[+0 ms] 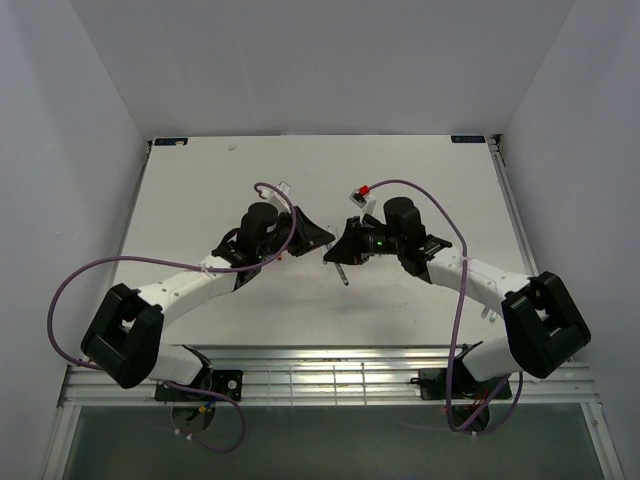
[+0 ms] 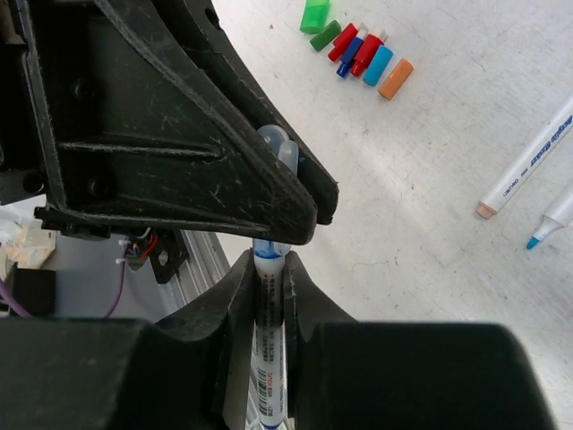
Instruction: Open the pen caps
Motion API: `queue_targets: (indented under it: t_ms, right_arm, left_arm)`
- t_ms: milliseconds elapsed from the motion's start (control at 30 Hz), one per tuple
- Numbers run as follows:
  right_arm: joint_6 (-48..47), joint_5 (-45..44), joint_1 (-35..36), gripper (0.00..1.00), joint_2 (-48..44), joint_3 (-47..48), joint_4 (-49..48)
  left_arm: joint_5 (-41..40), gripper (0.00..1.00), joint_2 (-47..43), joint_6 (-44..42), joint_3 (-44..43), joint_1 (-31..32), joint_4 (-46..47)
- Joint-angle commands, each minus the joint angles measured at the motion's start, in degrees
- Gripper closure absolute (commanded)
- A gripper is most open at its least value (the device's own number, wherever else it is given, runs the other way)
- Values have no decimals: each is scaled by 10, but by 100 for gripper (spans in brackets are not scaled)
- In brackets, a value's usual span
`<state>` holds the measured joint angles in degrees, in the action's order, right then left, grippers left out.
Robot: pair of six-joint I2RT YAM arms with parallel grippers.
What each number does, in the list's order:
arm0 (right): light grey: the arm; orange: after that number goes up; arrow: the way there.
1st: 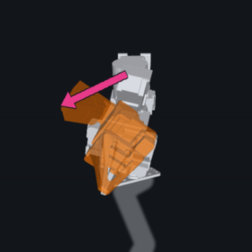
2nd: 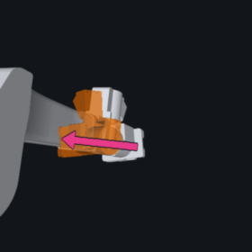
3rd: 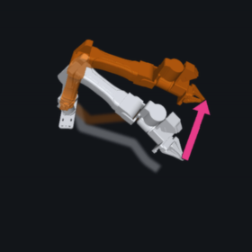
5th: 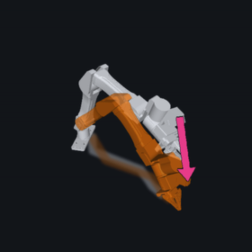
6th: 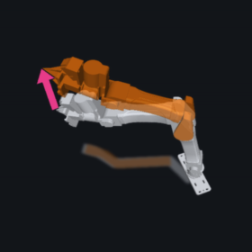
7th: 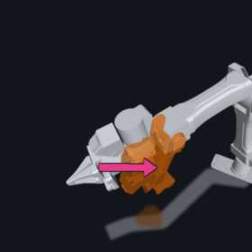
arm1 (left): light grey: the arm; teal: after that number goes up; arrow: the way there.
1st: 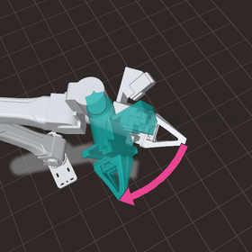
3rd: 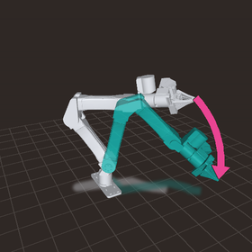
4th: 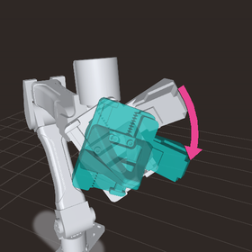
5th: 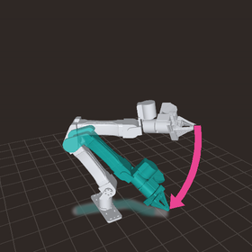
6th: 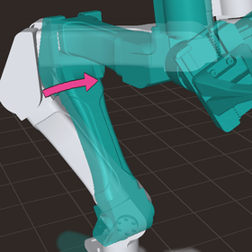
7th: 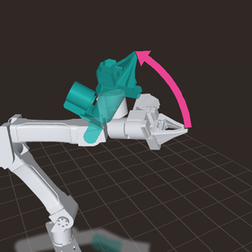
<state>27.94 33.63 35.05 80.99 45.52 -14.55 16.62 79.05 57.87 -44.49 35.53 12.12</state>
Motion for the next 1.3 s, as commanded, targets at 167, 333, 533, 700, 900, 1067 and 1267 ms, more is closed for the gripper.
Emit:
queue_targets:
  t_ms: [167,333,533,700,900,1067,1267]
  right_arm:
    - [-107,-292,92,92,-1,40,117]
    - [-151,-656,213,92,56,112,256]
    - [-161,-710,227,92,65,114,265]
    - [-196,-450,185,92,30,75,199]
    - [-146,-12,81,92,-5,-27,13]
    - [-90,105,56,92,8,-54,-79]
    - [-97,105,58,92,21,-59,-79]
  left_arm:
    - [-105,100,4,35,-84,4,-122]
    - [-157,100,38,58,-148,4,-191]
    - [-184,100,59,50,-169,-4,-189]
    - [-149,100,17,18,-128,-42,-102]
    - [-47,100,-31,-54,-83,-100,1]
    - [-26,100,-73,-70,-57,-128,22]
    - [-36,100,-86,-64,-47,-143,6]
